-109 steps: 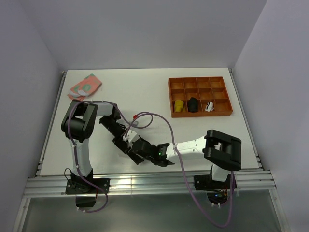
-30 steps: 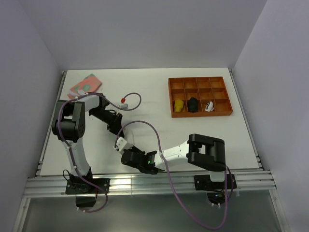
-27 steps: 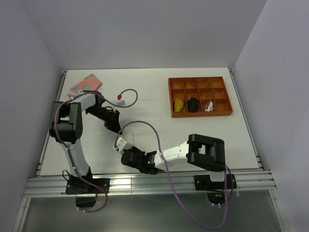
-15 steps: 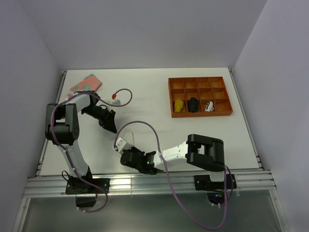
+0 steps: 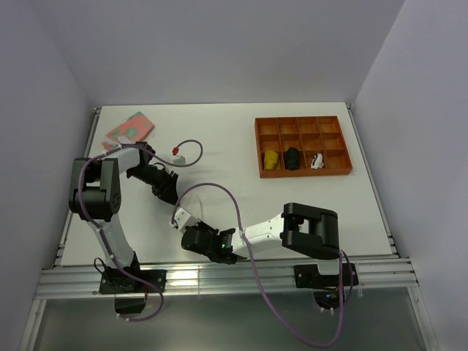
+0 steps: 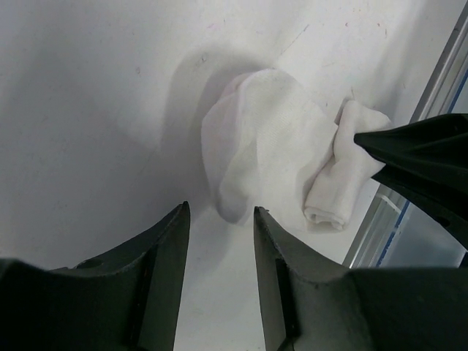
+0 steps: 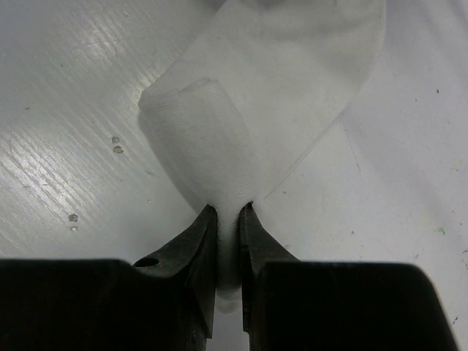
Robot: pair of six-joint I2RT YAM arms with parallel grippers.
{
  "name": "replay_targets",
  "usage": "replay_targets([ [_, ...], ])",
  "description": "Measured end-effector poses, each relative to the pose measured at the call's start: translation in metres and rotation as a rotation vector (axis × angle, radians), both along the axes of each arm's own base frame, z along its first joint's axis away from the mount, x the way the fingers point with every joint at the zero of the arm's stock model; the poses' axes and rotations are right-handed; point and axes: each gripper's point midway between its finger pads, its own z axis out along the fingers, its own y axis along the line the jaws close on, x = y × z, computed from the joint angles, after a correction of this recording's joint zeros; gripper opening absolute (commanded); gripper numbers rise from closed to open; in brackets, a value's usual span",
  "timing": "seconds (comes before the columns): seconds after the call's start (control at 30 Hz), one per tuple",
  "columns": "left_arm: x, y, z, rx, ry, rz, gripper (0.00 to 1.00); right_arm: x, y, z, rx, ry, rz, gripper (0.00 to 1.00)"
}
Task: Roll the socks
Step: Roll the sock at the center of the board.
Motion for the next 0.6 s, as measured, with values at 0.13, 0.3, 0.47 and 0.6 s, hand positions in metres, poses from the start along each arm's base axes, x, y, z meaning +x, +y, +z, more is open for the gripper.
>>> replay_targets([
  [0.13,-0.001,-0.006,-0.005,0.012,0.006,0.005,0.45,0.000,0.000,0.000,0.000,0.000,0.000,0.07],
  [0.3,0.002,-0.010,-0.006,0.022,0.006,0.017,0.21,0.000,0.000,0.000,-0.001,-0.001,-0.001,0.07],
  [0.47,0.004,-0.013,-0.007,0.031,0.007,0.027,0.00,0.000,0.000,0.001,-0.002,-0.003,0.000,0.06],
  [0.6,0.004,-0.019,-0.008,0.037,0.003,0.019,0.00,-0.003,-0.002,0.002,-0.023,0.005,0.028,0.06],
])
